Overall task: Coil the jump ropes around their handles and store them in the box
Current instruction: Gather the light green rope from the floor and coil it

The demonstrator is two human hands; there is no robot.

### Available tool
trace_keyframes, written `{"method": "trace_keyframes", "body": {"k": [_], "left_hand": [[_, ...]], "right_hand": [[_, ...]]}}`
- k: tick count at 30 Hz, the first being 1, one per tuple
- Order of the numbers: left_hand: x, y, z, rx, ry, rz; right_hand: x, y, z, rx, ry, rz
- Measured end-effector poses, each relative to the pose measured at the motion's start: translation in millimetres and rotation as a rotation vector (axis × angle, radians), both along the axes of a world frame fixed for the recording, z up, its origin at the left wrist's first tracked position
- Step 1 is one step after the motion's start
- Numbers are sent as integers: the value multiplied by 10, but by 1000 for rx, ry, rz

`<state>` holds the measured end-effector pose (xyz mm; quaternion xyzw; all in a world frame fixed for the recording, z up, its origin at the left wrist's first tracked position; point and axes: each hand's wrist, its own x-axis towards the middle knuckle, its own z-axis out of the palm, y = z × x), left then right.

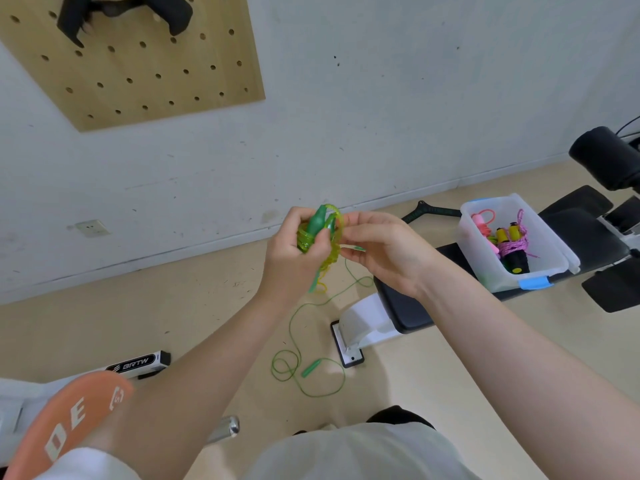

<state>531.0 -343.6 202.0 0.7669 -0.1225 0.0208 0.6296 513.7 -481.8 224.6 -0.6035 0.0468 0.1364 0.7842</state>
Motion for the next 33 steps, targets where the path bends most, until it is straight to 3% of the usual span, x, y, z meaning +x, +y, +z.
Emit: {"method": "trace_keyframes", "body": {"k": [7, 12, 16, 18, 20, 23, 25, 26, 30, 33], "left_hand": [[43, 27, 38, 63, -100, -35], [51, 29, -35, 173, -196, -20], [34, 36, 9, 106, -149, -46], [7, 43, 31, 64, -121, -94], [-4, 67, -6, 92, -132, -106], [-5, 49, -88, 291, -207, -55], [1, -1, -87, 407, -222, -4], [7, -14, -81, 425, -219, 16], [27, 54, -92, 257, -106, -21], [19, 49, -115, 182, -58, -51]], "right_hand": [[8, 13, 31, 28, 13, -54], [38, 86, 57, -245, 4, -183], [58, 3, 80, 114, 227, -27], [61, -61, 102, 174, 302, 49], [88, -98, 118, 18, 281, 54], [74, -13, 164, -560, 83, -28], [63, 93, 183, -800, -42, -122], [64, 110, 182, -800, -59, -149], [88, 18, 182, -287, 116, -62], [120, -5, 52, -253, 170, -59]]}}
